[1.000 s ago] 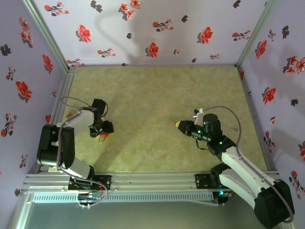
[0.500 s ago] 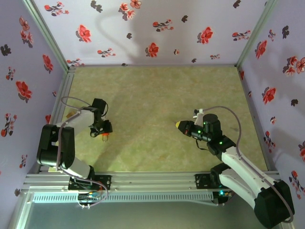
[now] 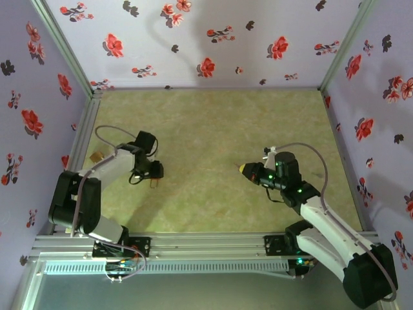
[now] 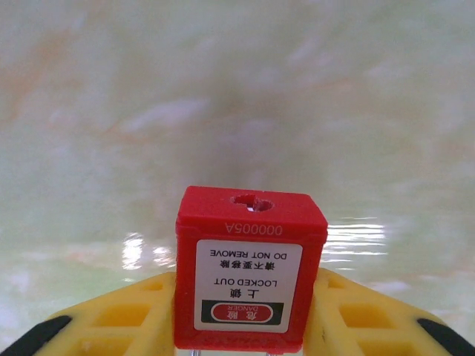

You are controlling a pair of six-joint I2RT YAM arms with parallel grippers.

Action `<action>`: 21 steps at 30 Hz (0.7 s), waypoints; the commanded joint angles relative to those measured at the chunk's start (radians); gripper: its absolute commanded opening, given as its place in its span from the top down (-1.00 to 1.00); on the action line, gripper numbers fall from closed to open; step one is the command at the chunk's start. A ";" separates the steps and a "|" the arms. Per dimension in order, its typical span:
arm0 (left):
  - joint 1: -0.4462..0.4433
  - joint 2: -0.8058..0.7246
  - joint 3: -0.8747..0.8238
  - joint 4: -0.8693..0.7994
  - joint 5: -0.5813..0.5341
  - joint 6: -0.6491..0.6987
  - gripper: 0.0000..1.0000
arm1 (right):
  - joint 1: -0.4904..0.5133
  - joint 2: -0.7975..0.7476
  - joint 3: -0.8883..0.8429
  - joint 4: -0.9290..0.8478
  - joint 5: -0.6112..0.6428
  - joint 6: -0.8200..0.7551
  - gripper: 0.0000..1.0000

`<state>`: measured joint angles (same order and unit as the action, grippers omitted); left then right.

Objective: Unlock with the key

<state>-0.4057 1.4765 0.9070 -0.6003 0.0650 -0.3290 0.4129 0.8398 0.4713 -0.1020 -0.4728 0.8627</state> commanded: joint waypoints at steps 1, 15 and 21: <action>-0.084 -0.069 0.089 0.059 0.027 0.146 0.67 | -0.008 0.005 0.088 -0.142 0.006 -0.047 1.00; -0.408 -0.259 0.022 0.250 0.150 0.914 0.85 | 0.005 -0.024 0.271 -0.390 -0.152 -0.267 1.00; -0.485 -0.261 0.023 0.251 0.147 1.040 0.92 | 0.086 -0.019 0.289 -0.371 -0.157 -0.274 1.00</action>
<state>-0.8692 1.2179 0.9077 -0.3683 0.1894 0.5892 0.4686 0.8303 0.7307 -0.4549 -0.6067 0.6258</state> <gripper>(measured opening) 0.373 0.045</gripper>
